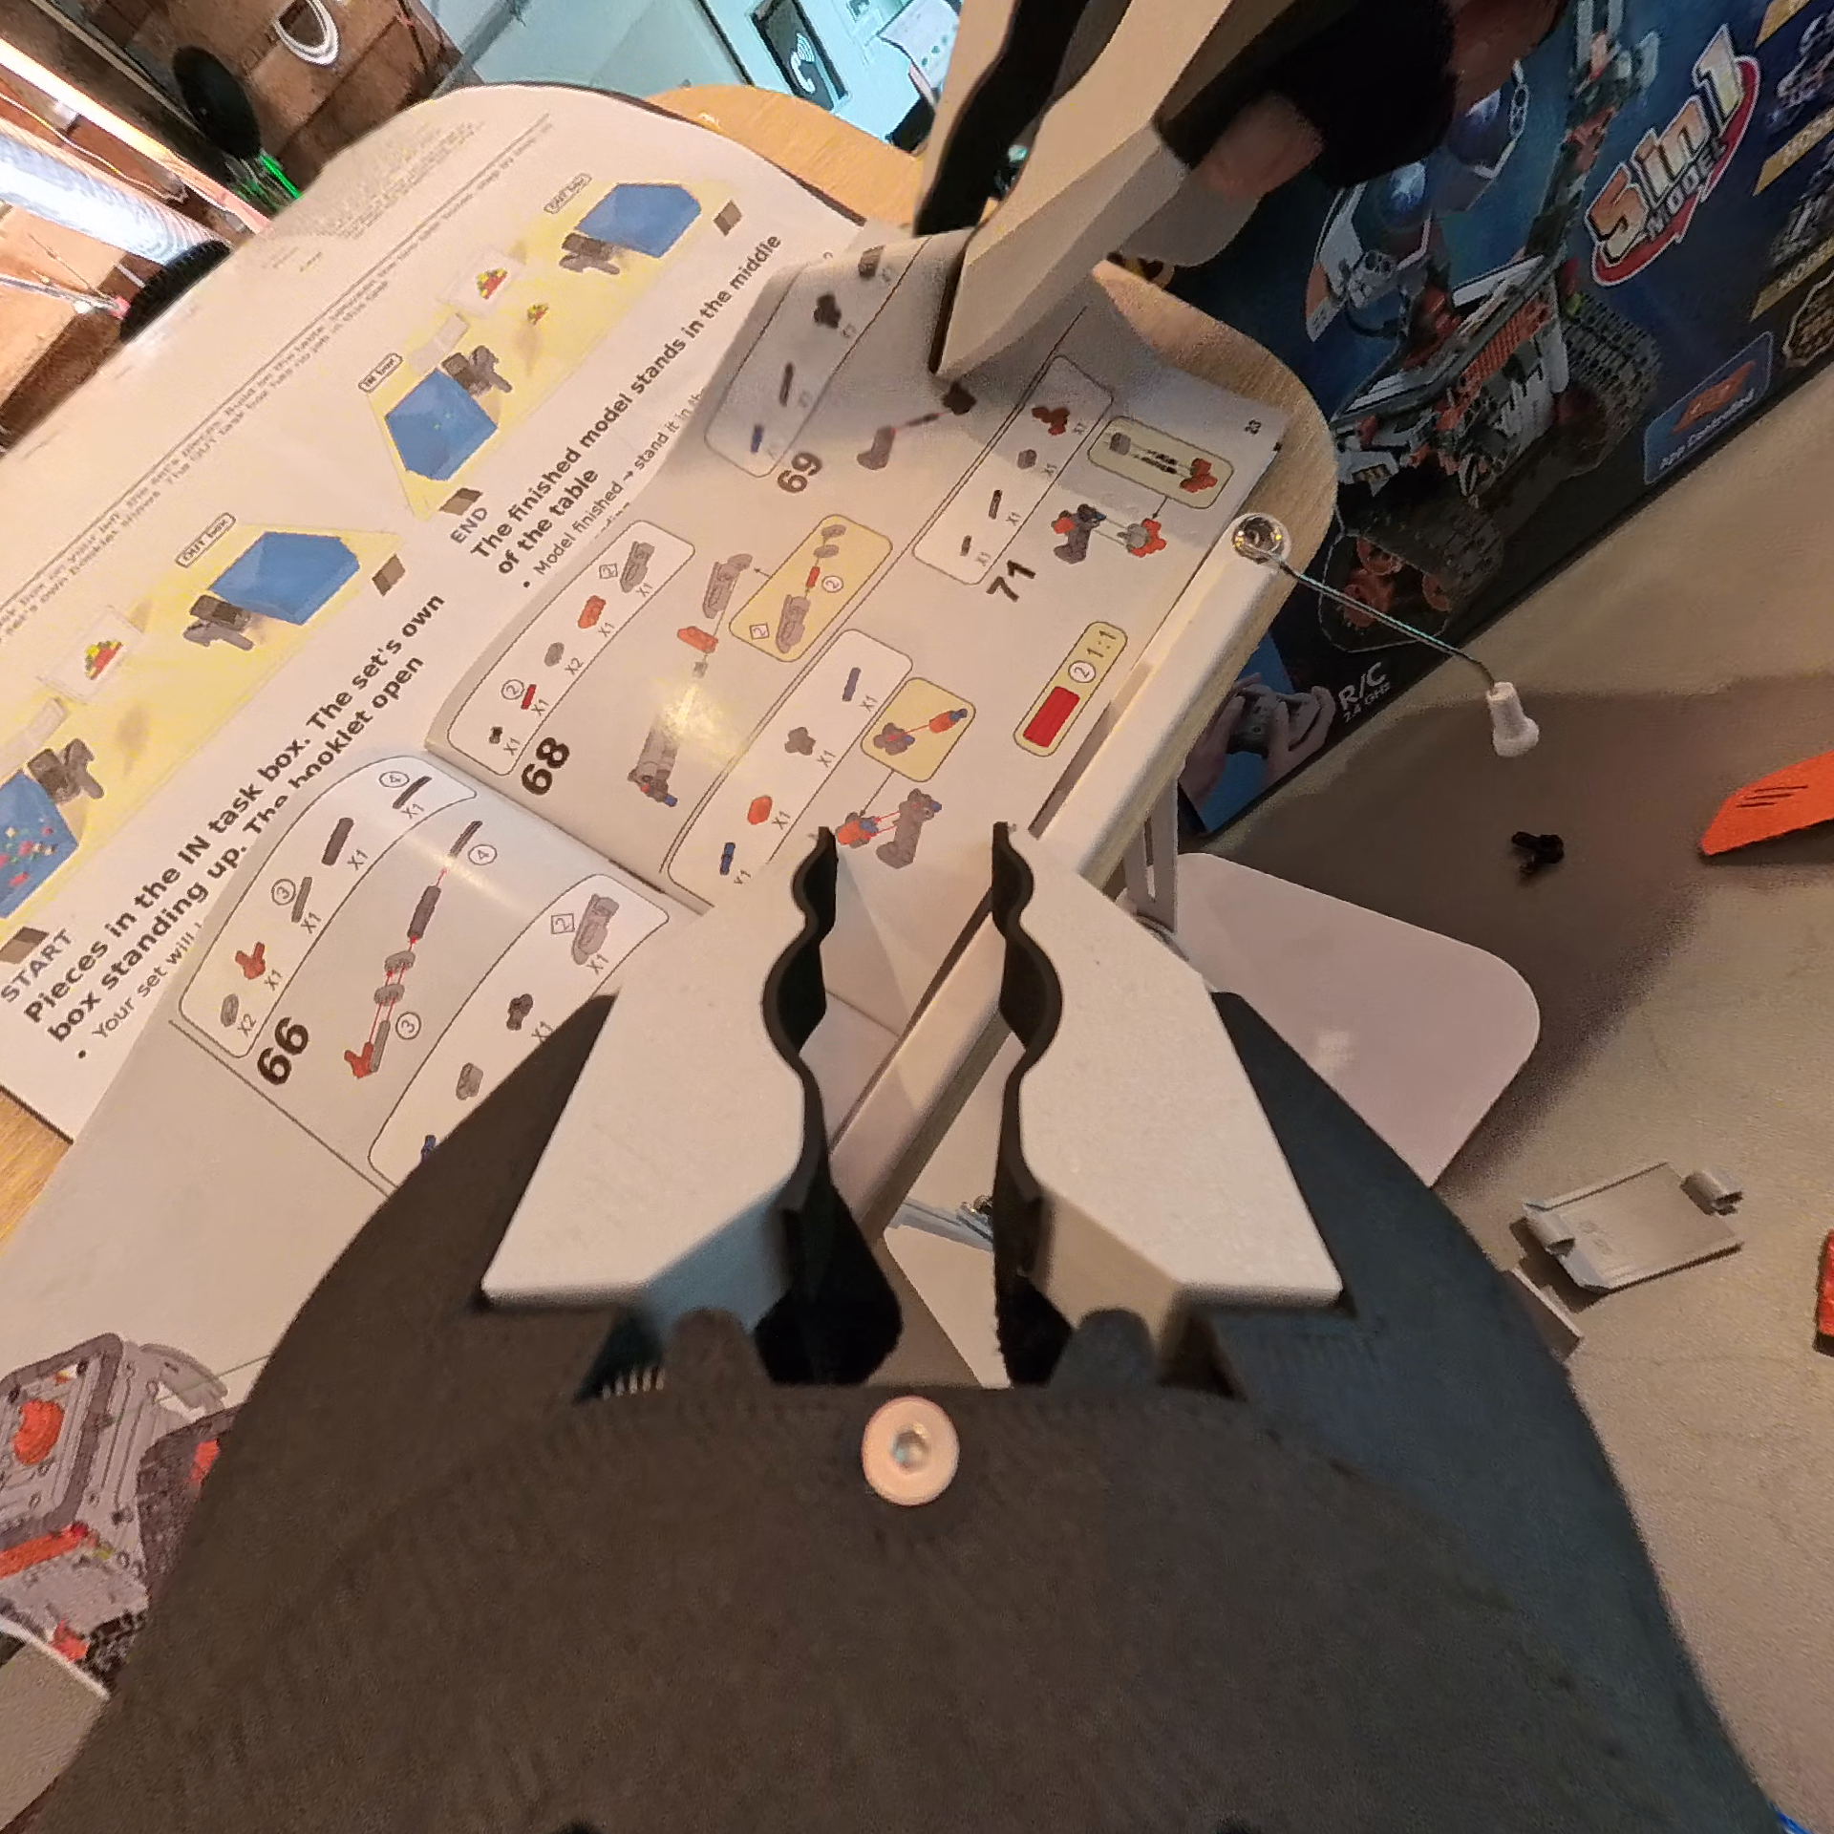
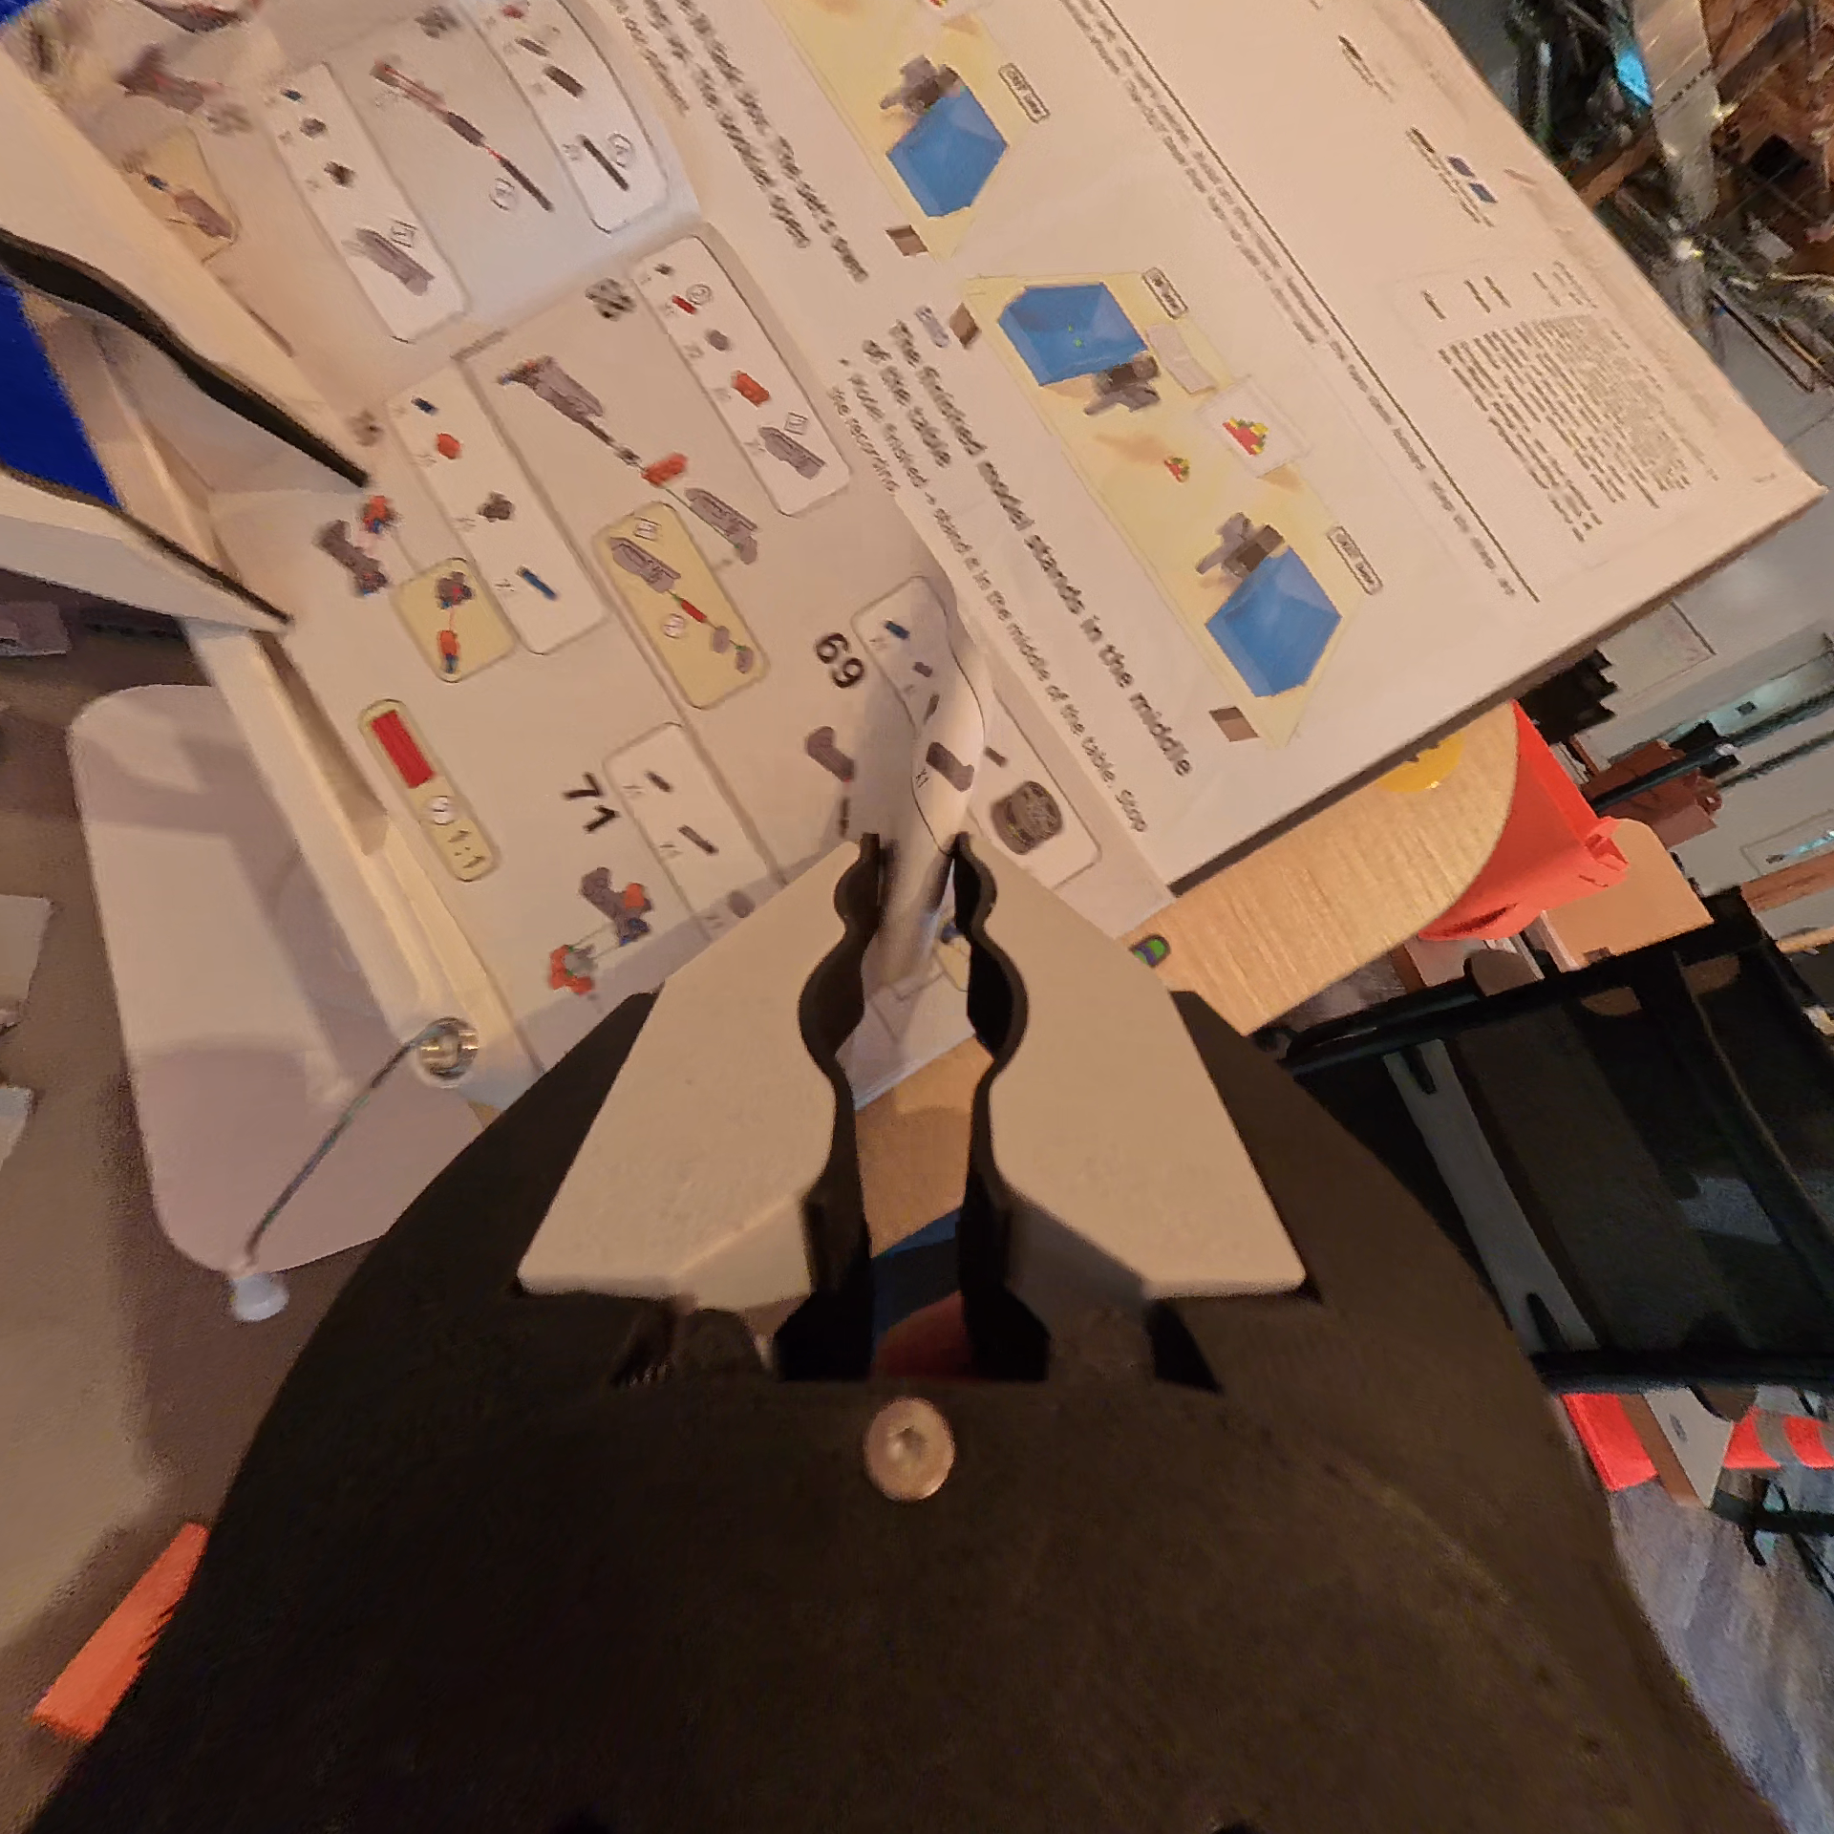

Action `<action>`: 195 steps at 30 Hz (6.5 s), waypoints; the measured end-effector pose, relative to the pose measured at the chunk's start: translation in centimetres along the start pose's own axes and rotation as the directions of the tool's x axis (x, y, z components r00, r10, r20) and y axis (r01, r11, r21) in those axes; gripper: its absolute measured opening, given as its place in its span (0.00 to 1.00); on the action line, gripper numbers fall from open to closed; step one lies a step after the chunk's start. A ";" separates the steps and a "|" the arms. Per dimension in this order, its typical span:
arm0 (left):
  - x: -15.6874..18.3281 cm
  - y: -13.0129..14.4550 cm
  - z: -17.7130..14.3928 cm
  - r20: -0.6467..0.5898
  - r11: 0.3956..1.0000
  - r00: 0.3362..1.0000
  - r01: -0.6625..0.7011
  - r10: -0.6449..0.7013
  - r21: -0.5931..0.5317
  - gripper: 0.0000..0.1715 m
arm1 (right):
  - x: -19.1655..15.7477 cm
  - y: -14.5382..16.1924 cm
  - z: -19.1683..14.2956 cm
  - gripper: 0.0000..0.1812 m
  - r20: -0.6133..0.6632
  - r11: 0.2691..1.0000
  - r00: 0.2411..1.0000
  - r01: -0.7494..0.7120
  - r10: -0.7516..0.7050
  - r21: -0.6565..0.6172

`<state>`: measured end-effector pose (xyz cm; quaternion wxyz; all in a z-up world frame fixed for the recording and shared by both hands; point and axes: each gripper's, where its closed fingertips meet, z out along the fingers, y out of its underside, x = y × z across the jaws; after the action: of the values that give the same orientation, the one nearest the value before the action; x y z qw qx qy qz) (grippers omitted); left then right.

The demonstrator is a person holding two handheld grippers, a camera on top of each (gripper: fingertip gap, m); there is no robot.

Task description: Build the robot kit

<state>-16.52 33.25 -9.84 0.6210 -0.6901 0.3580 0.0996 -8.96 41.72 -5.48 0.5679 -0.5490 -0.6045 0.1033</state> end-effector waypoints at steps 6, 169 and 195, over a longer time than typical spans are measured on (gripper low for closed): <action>0.6 -1.1 -0.3 -0.022 0.999 1.000 0.004 -0.003 0.037 0.24 | -3.7 -3.5 -2.0 0.01 0.302 0.976 0.934 -0.215 0.191 0.046; -1.9 -7.9 -6.6 -0.763 0.453 0.500 0.837 -0.410 0.306 0.00 | -10.8 -11.2 -1.3 0.21 0.410 0.823 0.889 -0.382 0.204 0.420; -2.0 -8.5 -7.3 -0.826 0.379 0.445 0.872 -0.347 0.311 0.00 | -11.2 -12.0 -3.4 0.00 0.728 0.578 0.655 -0.680 0.204 0.451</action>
<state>-14.98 27.02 -0.45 0.6548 -0.4611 0.2433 -0.5472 -15.56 26.79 -1.76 0.4561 -0.3710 -0.4972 0.6380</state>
